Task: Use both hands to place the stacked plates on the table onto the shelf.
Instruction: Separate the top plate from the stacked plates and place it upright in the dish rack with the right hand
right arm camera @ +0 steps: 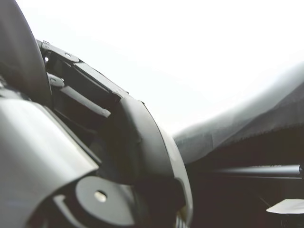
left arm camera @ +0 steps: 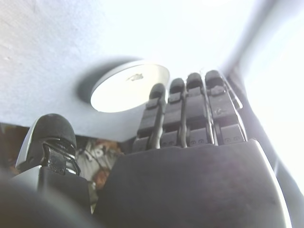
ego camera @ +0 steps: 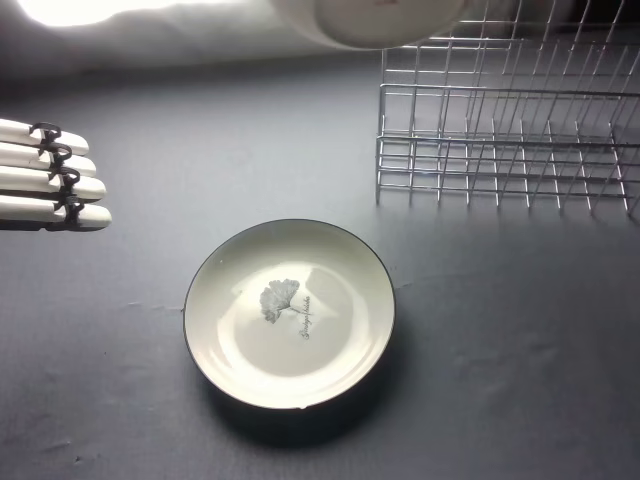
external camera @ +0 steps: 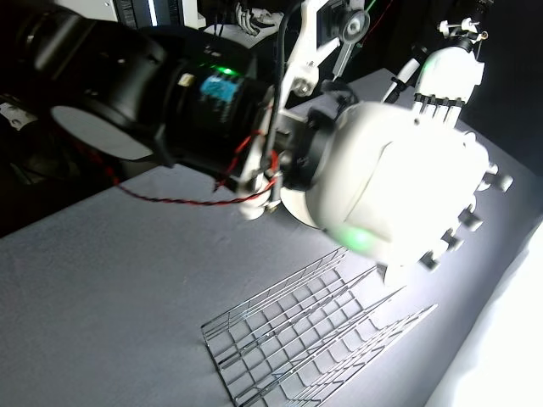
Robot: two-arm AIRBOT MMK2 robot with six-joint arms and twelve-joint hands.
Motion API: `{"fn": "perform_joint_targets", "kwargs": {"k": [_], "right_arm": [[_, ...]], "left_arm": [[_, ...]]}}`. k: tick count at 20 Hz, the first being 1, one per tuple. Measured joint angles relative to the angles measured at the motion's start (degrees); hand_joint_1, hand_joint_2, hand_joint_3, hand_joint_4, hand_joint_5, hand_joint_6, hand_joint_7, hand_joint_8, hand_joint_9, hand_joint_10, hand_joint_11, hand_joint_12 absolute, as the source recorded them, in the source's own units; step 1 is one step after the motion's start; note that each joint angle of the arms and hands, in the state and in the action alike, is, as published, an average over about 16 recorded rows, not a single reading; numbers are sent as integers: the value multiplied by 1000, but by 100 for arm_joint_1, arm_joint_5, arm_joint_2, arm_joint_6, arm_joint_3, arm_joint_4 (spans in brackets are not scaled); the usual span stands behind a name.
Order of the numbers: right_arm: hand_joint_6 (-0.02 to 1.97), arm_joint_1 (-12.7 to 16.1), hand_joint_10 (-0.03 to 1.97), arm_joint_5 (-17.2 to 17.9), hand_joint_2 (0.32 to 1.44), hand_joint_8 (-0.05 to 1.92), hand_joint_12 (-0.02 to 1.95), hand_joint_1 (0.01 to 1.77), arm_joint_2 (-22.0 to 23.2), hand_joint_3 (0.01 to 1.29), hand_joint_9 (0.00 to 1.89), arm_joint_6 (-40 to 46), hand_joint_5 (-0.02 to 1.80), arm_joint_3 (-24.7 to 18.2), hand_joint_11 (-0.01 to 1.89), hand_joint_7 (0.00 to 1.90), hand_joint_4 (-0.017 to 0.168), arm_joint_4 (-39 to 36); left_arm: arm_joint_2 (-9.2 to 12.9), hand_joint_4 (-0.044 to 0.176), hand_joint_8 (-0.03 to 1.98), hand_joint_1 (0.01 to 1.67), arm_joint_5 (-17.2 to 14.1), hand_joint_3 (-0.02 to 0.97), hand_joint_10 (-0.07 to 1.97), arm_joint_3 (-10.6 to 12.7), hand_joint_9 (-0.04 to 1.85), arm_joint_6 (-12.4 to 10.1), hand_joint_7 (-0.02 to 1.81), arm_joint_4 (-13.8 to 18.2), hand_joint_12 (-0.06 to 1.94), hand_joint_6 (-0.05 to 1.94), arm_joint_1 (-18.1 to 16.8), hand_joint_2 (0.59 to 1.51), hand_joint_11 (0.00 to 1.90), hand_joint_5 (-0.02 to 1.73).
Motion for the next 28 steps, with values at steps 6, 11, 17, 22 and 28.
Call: {"fn": "perform_joint_targets", "kwargs": {"k": [6,11,17,22,28], "right_arm": [[712,-170,972,23,978,697,1061,1395,321,14,1016,-21,1037,-100,820,1136,-8,0],[712,-360,985,86,979,709,1071,1396,505,14,1016,-36,1031,-129,816,1130,-8,1],[703,-611,969,220,980,679,1049,1396,614,14,1033,-29,1027,-31,834,1144,-8,15],[696,-894,989,385,980,674,1060,1393,643,13,1026,-14,1022,107,826,1150,-9,30],[701,-1274,1011,633,983,683,1072,1389,647,13,1008,6,1019,280,810,1148,-9,45]], "left_arm": [[-2,2,8,22,-11,9,5,-11,18,0,13,-5,12,19,22,1180,14,21],[-5,2,8,22,-10,9,5,-29,18,2,13,-16,12,19,64,1181,15,21],[-16,2,8,22,-27,9,5,-115,18,6,14,-65,12,19,163,1182,14,21],[-67,2,8,22,-117,9,5,-194,17,10,17,-107,12,19,224,1182,14,21],[-217,2,7,22,-421,9,5,-206,17,14,20,-141,12,19,254,1182,14,20]]}}
